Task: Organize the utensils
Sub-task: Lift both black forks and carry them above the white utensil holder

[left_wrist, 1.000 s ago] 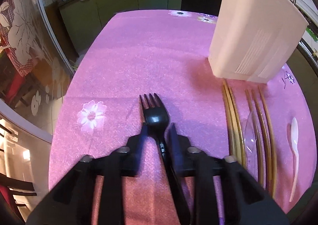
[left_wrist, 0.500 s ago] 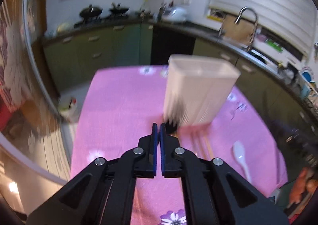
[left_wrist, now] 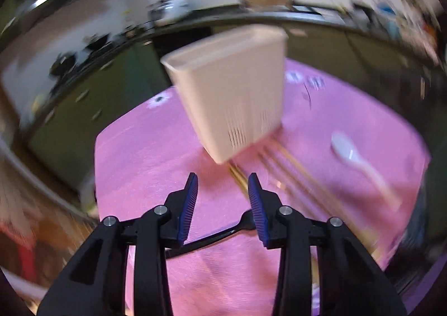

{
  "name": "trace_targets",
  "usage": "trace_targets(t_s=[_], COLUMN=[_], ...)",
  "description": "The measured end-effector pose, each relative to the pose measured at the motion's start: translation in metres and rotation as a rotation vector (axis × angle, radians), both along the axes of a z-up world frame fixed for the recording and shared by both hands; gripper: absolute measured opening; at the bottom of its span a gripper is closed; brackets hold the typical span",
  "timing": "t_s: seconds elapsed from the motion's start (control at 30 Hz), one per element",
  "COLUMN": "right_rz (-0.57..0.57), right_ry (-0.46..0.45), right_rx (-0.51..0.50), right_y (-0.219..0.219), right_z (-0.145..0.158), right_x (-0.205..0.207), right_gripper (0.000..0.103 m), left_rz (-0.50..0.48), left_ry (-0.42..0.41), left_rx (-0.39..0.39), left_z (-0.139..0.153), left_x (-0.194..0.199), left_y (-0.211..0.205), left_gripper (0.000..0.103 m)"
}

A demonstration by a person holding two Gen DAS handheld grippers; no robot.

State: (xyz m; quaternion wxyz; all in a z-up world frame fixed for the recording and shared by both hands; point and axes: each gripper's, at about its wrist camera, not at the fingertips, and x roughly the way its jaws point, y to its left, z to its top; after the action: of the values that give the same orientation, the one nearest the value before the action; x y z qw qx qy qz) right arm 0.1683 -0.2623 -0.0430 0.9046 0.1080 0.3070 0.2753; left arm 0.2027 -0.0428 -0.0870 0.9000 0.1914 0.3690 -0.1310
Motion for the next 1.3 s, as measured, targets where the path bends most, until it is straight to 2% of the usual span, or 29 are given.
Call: trace_targets(t_s=[0.03,0.17,0.4,0.57,0.77,0.9,1.0,1.13,1.3], right_rz=[-0.001,0.004,0.017,0.01,-0.01,-0.026,-0.033,-0.031,-0.021], right_ry=[0.002,0.008,0.017,0.02,0.029,0.041,0.042,0.038,0.033], right_rx=[0.0,-0.004,-0.008,-0.02,-0.023,-0.021,-0.019,-0.01,-0.001], right_y=[0.0,0.002,0.01,0.009,0.008,0.005,0.003,0.002,0.001], right_z=[-0.001,-0.001,-0.002,-0.003,-0.004,-0.005,-0.005,-0.004,-0.003], right_x=[0.0,0.002,0.004,0.005,0.009,0.011,0.01,0.01,0.006], right_gripper=[0.01,0.01,0.01,0.01,0.01,0.01,0.01,0.01,0.01], left_rz=[-0.025,-0.102,-0.371,-0.444,-0.561,-0.632,-0.64,-0.57,-0.498], left_ry=[0.01,0.061,0.173,0.237,0.325,0.36,0.372,0.315,0.236], left_rx=[0.025,0.042,0.175,0.211,0.19,0.165,0.153,0.125,-0.027], left_z=[-0.009,-0.028,-0.056,-0.067,-0.071,-0.073,-0.073,-0.072,-0.047], left_x=[0.002,0.006,0.006,0.014,0.029,0.035,0.039,0.037,0.027], left_y=[0.002,0.009,0.003,0.007,0.005,-0.001,-0.001,0.007,0.026], left_gripper=[0.036,0.035,0.036,0.035,0.033,0.026,0.025,0.025,0.025])
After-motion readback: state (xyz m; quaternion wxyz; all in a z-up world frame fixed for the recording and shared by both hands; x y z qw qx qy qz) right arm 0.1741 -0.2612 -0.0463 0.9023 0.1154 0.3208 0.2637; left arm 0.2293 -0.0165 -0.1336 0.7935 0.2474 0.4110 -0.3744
